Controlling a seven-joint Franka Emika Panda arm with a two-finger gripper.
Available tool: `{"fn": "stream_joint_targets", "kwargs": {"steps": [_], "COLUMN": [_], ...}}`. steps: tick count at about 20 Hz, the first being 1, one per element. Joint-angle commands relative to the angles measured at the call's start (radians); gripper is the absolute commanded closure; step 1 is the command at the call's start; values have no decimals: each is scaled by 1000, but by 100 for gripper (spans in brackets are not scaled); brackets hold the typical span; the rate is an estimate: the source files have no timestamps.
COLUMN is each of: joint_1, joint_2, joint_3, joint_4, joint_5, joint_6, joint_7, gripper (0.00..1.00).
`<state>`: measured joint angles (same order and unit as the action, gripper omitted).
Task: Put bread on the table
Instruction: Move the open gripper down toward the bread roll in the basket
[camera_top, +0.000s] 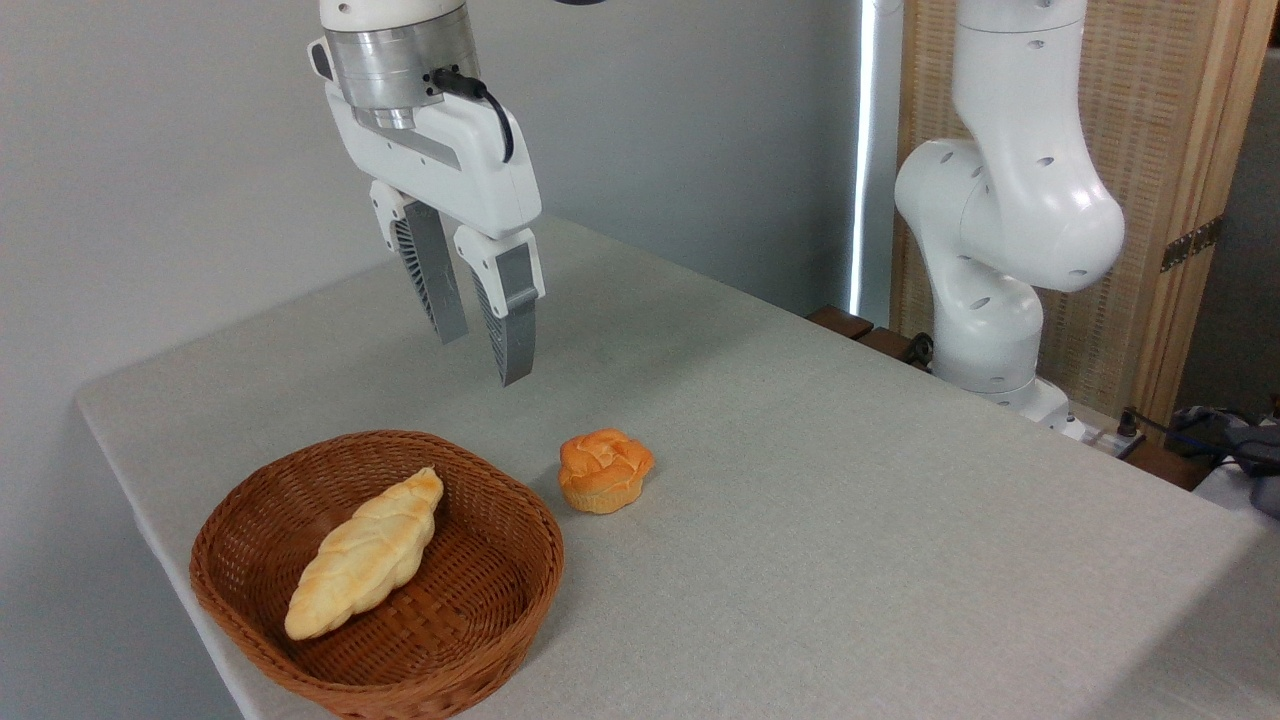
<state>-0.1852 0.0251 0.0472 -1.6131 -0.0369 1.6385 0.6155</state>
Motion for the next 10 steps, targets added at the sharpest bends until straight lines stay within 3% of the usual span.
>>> {"fn": "stream_joint_targets", "kwargs": {"steps": [1,10], "joint_1": [-7,-7], "joint_2": [3,-2], "joint_3": [37,36], "joint_4": [9,-19], "joint_5": [-23,-26], "joint_6": [47,98], "joint_7": [-5,-5], "gripper": [0,0]}}
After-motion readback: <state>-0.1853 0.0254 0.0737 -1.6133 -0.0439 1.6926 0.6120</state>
